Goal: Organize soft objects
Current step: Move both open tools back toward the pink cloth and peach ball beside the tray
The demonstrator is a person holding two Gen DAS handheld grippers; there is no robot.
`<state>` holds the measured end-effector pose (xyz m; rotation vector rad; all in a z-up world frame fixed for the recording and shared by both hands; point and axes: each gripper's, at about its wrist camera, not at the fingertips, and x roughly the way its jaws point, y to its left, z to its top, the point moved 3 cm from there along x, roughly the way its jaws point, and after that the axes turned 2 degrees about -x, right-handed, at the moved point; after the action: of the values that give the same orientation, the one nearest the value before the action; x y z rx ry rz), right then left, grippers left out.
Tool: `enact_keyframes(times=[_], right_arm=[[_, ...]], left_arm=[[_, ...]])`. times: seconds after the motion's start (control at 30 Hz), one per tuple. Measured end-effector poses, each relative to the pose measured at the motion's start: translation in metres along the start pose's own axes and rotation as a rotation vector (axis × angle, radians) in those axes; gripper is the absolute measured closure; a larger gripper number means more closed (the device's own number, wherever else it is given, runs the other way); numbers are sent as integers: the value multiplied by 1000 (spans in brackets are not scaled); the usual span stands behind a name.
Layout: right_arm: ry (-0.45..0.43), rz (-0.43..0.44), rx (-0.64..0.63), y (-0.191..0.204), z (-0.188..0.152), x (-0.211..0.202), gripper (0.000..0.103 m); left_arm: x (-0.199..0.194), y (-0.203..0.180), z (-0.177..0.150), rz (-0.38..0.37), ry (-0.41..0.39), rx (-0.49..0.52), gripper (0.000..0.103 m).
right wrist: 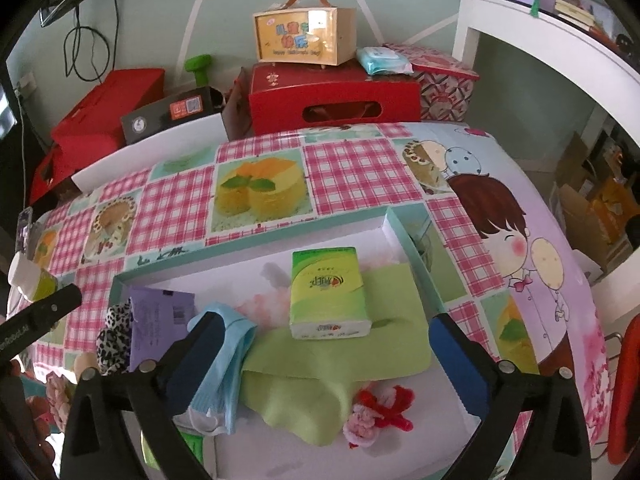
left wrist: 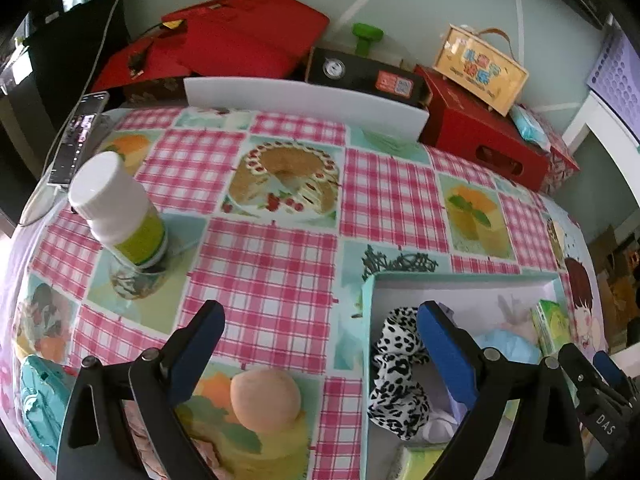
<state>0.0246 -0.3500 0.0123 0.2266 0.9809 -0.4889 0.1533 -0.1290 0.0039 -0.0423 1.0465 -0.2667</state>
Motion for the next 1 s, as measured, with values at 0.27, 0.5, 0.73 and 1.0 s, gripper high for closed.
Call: enact_keyframes(times=[0.27,0.5,0.73,1.0], right_arm=[[-24,23,-34,14,2,-9,0],[-76,72,-76,36,1,-22,0],[-98,109,-95,49,-4,-33,0],[-133,144,-98,54,-9,-48,0]], left_arm=[[-12,6,0,-19,-58,-14,6],[-25,5,-3,-57,-110,-16,6],[-38,10,-11,-50,-127,-30,6],[-47,15,-20,-8,-149,-40,6]])
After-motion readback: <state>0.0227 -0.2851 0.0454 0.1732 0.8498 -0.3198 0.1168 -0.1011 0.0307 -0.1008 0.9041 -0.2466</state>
